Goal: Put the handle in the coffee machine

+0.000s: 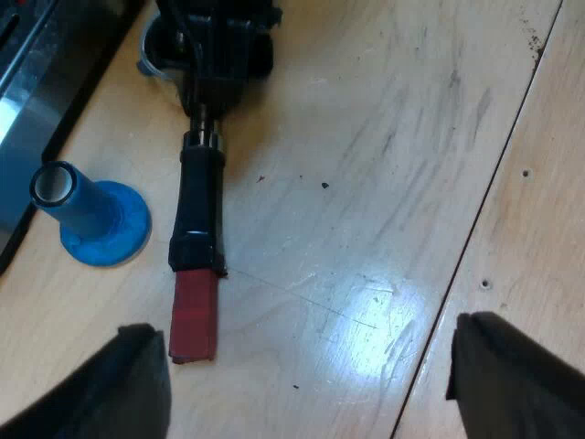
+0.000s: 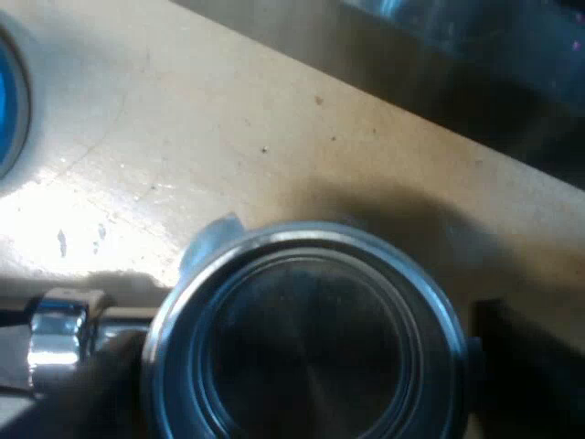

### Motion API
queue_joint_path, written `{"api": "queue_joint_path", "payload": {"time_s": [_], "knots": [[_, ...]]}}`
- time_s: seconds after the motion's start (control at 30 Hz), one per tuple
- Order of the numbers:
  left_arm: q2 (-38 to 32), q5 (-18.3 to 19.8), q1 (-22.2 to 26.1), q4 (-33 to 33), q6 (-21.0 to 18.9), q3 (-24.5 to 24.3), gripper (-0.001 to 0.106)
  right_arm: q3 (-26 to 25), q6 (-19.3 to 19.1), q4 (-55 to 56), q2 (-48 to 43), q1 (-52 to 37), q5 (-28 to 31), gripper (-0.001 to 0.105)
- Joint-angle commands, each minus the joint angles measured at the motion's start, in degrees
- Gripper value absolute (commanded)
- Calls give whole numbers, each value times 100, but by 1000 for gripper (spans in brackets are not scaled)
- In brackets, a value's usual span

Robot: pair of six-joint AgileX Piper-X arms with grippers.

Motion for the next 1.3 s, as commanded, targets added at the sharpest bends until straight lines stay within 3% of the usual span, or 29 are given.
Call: {"api": "queue_joint_path", "payload": {"time_s": [0.03,0.13,0.2,0.6,0.7,1.03,1.3], "knots": [[-14,-83,-23,-41,-9,-51,67,-38,-132,35,11,-22,-14,49],[-14,-83,-23,-41,-9,-51,67,-38,-155,35,11,-22,-14,24],[-14,-83,-23,-41,-9,-51,67,-38,-155,63,-38,-22,-26,1],[-14,-83,-23,-70,-9,-51,67,-38,-65,423,-615,-22,-25,0],[-14,-56,-23,-105,-9,-51,67,-38,109,925,-974,-22,-76,0],[-14,711,-23,-609,1,-51,67,-38,577,1679,-1724,171,-111,0],[10,822,-23,-851,80,-51,67,-38,909,1841,-2234,487,-243,0]]}}
